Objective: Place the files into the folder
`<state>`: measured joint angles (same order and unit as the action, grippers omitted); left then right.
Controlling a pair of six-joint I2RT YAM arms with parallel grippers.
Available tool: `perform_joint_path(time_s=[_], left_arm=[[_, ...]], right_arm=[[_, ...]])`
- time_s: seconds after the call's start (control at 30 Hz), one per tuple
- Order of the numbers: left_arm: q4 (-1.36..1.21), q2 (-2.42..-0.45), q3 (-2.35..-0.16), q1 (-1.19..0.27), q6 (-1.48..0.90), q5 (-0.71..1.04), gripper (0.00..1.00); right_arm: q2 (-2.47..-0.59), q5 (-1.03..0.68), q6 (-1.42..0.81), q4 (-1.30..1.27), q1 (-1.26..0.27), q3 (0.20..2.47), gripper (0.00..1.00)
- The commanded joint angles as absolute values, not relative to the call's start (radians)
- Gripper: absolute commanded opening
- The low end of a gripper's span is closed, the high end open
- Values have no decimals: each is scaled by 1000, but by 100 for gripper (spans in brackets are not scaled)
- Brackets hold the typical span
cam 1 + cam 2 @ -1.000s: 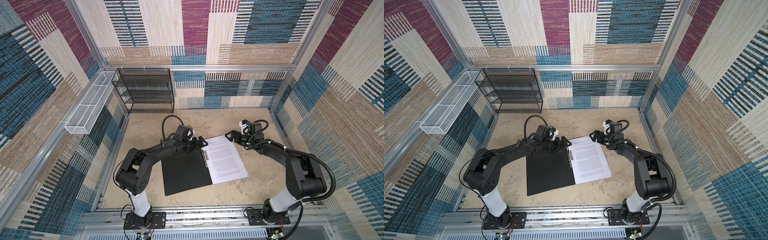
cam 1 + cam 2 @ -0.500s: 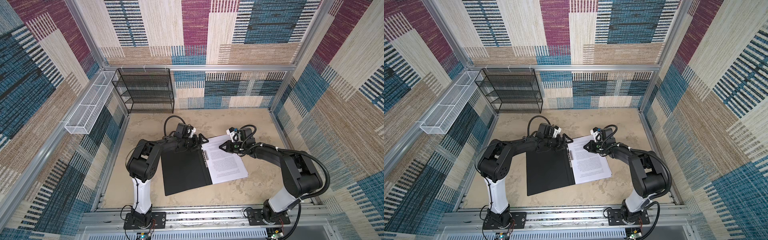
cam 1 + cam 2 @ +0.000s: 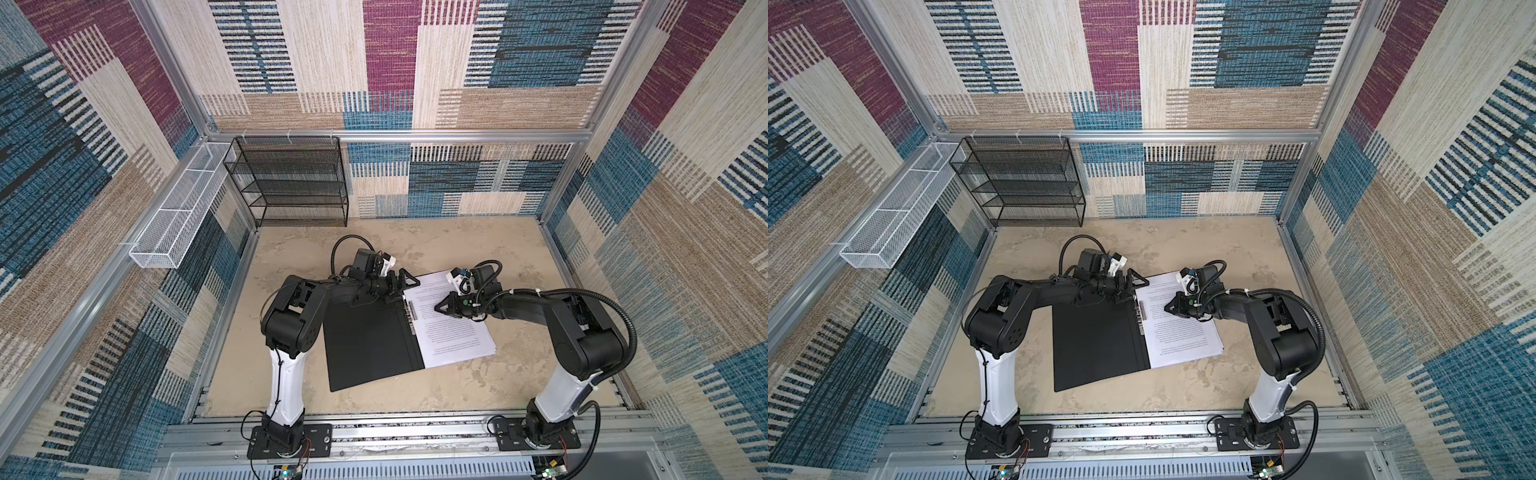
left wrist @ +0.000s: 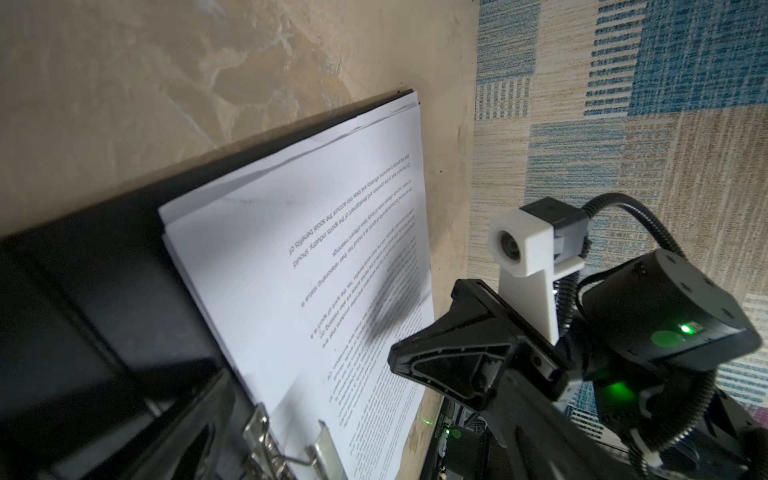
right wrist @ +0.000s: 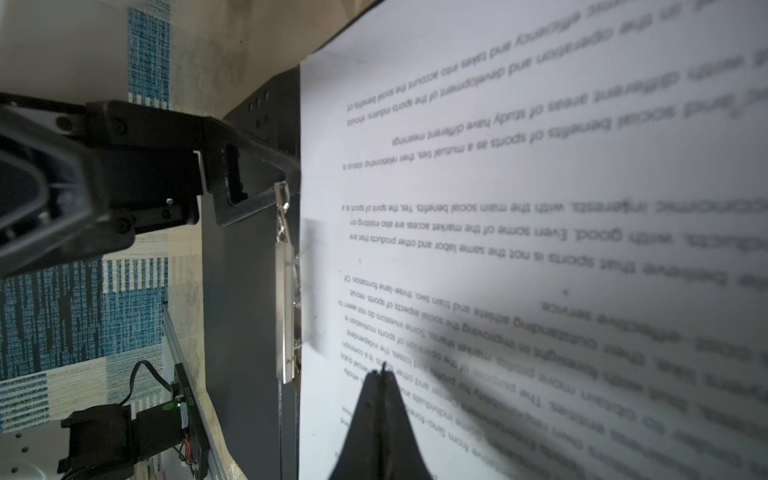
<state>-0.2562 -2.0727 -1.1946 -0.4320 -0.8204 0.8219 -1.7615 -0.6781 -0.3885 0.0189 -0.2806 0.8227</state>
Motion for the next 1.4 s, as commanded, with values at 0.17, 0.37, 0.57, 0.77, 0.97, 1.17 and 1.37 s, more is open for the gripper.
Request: perform_joint_path(time_s=[0.17,0.37,0.57,0.77,0.97,1.17,1.37], left_arm=[[-415,-2024,-1127,-432,-928,866,99],[-482,-2010,-1108,-431,-977,890,99],[-602,-1988,-1048,-438,-1074,918,99],[-701,-1935,-974,-470,-1128,941,99],[-398,-1755,-967,-507,-955,905,99],[226,-1563,-1092,-536,-580,599,99],[495,-1508,-1151,-527,-540,196,99]], right_arm=[[-1790,-695,-394,-25,-282,822,4],[-1806,-702,-405,-36,-283,820,3],[-1819,-716,-411,-48,-283,821,2],[-1796,-715,-412,-48,-283,830,2],[-1723,-692,-410,-13,-287,845,3],[-1602,-652,-421,23,-303,833,20],[-1474,-647,-490,25,-318,797,63]])
